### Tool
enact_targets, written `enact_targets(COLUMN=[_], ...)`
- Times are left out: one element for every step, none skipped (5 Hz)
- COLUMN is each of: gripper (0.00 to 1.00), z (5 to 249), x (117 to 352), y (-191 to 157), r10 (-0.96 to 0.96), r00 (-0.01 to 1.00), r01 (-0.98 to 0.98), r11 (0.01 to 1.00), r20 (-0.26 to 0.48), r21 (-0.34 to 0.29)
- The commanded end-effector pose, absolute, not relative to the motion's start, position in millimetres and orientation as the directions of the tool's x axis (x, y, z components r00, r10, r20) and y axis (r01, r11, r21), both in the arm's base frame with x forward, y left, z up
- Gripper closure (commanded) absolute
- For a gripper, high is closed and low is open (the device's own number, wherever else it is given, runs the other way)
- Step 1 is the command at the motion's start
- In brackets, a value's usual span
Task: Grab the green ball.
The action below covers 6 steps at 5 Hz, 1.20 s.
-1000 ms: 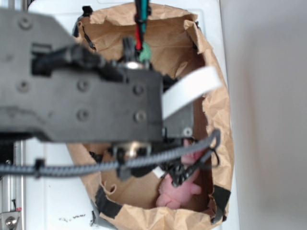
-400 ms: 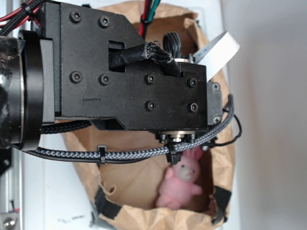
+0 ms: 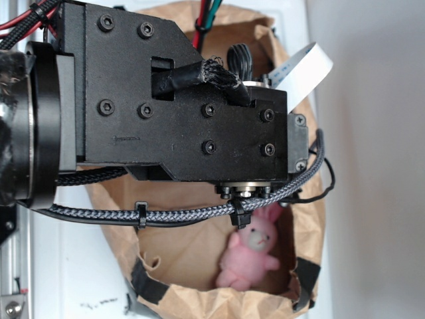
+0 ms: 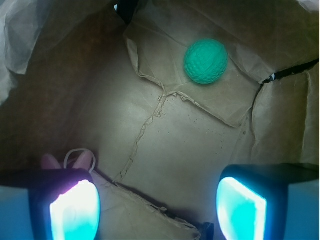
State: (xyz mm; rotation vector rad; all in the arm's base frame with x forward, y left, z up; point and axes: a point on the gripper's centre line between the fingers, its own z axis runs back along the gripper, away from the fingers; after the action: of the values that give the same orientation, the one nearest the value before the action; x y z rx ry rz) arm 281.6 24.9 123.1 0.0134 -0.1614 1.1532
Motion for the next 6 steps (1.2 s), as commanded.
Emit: enact_targets(gripper=[0.0, 0.0, 0.0, 0.0, 0.0, 0.0], z=[142, 133, 134, 137, 131, 111], x=[290, 288, 267, 255, 259, 276], y=[27, 35, 47, 52, 52, 48], r10=[0.908, 0.95, 0.952, 0.948, 0.956, 0.963], r00=[0.382, 0.274, 0.262, 0.269, 0.224, 0.152], r01=[-0.904, -0.947, -0.948, -0.943, -0.947, -0.954], r11=[0.405, 0.294, 0.284, 0.296, 0.26, 0.201], r20=[0.17, 0.153, 0.158, 0.172, 0.188, 0.221], r21=[-0.135, -0.133, -0.143, -0.155, -0.191, -0.221])
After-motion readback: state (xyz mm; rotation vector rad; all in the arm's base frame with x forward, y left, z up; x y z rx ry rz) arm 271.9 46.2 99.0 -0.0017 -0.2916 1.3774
